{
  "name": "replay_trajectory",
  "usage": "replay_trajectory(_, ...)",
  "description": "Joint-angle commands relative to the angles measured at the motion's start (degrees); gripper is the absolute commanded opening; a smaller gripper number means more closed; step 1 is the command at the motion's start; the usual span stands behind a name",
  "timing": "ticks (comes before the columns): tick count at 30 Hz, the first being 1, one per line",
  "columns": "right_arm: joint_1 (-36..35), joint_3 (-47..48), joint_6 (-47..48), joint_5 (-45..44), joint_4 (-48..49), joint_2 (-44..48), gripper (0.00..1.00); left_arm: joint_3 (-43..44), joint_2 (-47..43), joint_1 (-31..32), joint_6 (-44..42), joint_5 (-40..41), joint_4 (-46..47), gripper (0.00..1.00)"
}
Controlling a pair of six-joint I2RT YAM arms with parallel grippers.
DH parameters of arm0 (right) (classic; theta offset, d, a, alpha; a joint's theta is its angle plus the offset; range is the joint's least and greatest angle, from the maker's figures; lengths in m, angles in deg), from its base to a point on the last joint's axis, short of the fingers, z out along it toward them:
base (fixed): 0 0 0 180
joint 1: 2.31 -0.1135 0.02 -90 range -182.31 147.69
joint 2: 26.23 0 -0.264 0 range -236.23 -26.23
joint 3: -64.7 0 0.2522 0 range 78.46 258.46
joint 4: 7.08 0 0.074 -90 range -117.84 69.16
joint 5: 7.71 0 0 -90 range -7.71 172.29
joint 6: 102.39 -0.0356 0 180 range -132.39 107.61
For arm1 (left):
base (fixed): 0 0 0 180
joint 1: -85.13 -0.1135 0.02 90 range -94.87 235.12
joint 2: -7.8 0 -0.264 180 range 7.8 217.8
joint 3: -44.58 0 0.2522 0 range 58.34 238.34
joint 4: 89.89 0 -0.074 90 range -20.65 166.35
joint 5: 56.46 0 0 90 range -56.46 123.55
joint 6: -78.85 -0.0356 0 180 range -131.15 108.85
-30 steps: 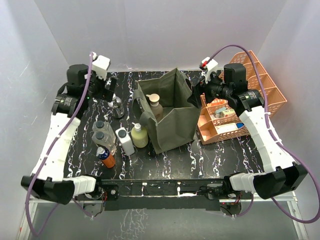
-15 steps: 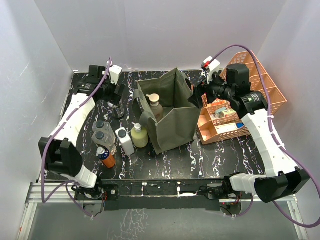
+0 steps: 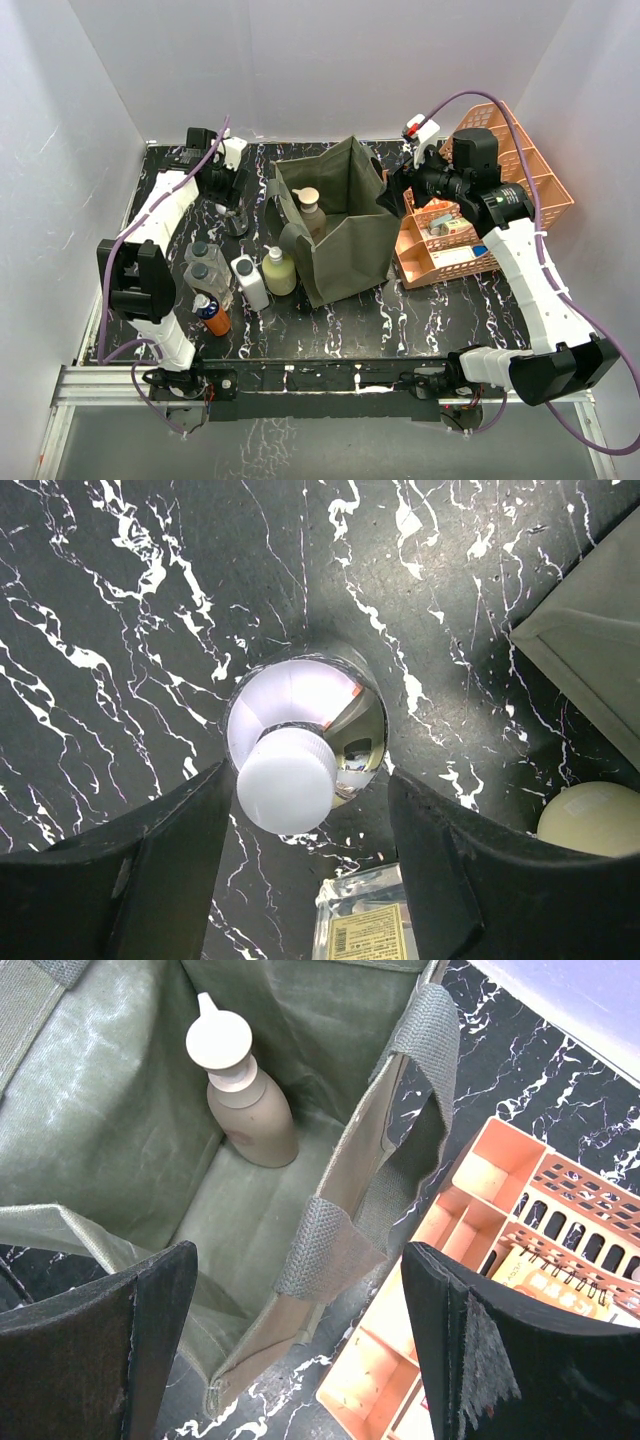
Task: Place the personal care products into the canvas bag
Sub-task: Pick up the care product from the center of the board.
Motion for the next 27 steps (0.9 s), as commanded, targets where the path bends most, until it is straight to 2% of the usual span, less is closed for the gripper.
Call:
replay_trajectory(1, 0.2, -0.8, 0.6, 0.3, 2.9, 1.1, 0.86, 3.2, -0.3, -0.5, 0.1, -2.0, -1.1, 0.60)
replay_trajectory(6, 0.2, -1.1, 0.5, 0.6, 3.1, 1.1, 0.86, 3.9, 0.3, -0.4, 0.3, -1.9, -1.5, 0.52)
replay_trajectory(17, 0.2, -1.1, 0.5, 0.5, 3.0, 1.5, 0.87, 4.3, 1.9, -0.5, 0.0, -0.7, -1.6, 0.45)
replay_trajectory(21, 0.2, -1.0, 0.5, 0.6, 2.9, 1.3, 0.87, 4.3, 1.9, -0.5, 0.0, -0.6, -1.5, 0.40)
replay_trajectory(24, 0.2, -1.0, 0.4, 0.8, 2.9, 1.3, 0.87, 4.4, 1.3, -0.5, 0.0, -0.7, -1.3, 0.34)
replay_trajectory(27, 0.2, -1.1, 0.3, 0.8, 3.0, 1.2, 0.87, 5.2, 0.5, -0.5, -0.5, -0.7, -1.8, 0.19)
